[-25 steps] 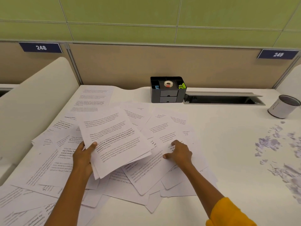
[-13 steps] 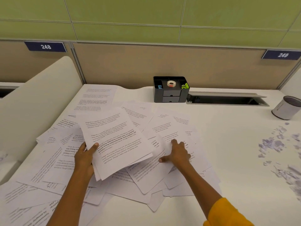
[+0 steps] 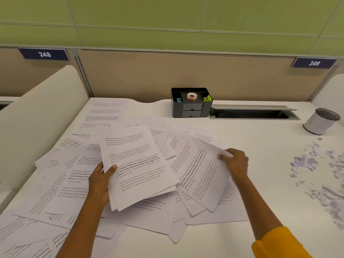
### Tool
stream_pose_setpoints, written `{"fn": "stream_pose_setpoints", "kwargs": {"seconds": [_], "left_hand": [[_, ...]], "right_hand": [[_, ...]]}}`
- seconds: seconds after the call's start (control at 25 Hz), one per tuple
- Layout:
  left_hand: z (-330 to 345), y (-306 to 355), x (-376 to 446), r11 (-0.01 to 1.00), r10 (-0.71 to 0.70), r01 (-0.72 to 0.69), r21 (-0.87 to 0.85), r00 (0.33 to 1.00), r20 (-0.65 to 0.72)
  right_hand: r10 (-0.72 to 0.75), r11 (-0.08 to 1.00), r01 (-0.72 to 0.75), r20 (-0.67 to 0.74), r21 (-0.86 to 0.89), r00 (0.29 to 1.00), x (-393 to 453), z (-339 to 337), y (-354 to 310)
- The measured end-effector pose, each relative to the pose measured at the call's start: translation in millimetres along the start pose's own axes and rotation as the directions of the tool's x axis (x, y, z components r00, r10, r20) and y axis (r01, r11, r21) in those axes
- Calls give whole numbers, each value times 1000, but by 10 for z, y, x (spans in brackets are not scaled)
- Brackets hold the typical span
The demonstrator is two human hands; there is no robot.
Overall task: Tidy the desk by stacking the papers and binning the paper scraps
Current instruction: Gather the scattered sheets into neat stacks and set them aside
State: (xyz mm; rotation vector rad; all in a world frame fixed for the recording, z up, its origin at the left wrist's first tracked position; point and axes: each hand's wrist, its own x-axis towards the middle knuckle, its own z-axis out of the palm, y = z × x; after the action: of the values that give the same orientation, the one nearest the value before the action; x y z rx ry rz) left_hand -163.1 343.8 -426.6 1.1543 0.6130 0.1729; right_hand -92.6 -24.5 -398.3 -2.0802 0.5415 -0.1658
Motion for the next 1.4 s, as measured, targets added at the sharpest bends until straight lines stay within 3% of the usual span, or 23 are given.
{"fn": "stream_pose_setpoints", "kwargs": {"seconds": [0.12, 0.24, 0.36, 0.48, 0.56, 0.76, 1.04, 1.28, 1.4], "left_hand": [[78, -54, 1, 1000, 5, -5, 30, 1000, 19], [125, -91, 20, 999, 9, -10, 50, 999, 31], [207, -108, 29, 999, 4, -6, 50, 999, 50], [343, -117, -7, 999, 4, -7, 52, 998, 67], [436, -139, -23, 999, -1, -2, 43, 997, 73], [668, -211, -67, 1000, 0, -2, 24, 996, 89], [746, -224, -115, 998, 1, -5, 57, 998, 61], [730, -247, -98, 987, 16, -11, 159, 999, -28], [712, -286, -70, 966, 14, -16, 258, 1000, 13]], "right_hand": [[34, 982, -18, -86, 186, 996, 98, -234, 72], [163, 902, -101, -116, 419, 980, 158, -368, 164], [296, 747, -201, -46, 634, 954, 171, -410, 247], [316, 607, -272, 87, 747, 945, 48, -333, 256], [298, 596, -293, 133, 747, 945, -57, -223, 239], [232, 690, -300, 190, 658, 954, -306, 146, 144], [166, 820, -234, 175, 523, 971, -560, 610, 121], [61, 916, -138, 209, 376, 976, -739, 776, 122], [-12, 944, -81, 279, 321, 960, -784, 798, 105]]}}
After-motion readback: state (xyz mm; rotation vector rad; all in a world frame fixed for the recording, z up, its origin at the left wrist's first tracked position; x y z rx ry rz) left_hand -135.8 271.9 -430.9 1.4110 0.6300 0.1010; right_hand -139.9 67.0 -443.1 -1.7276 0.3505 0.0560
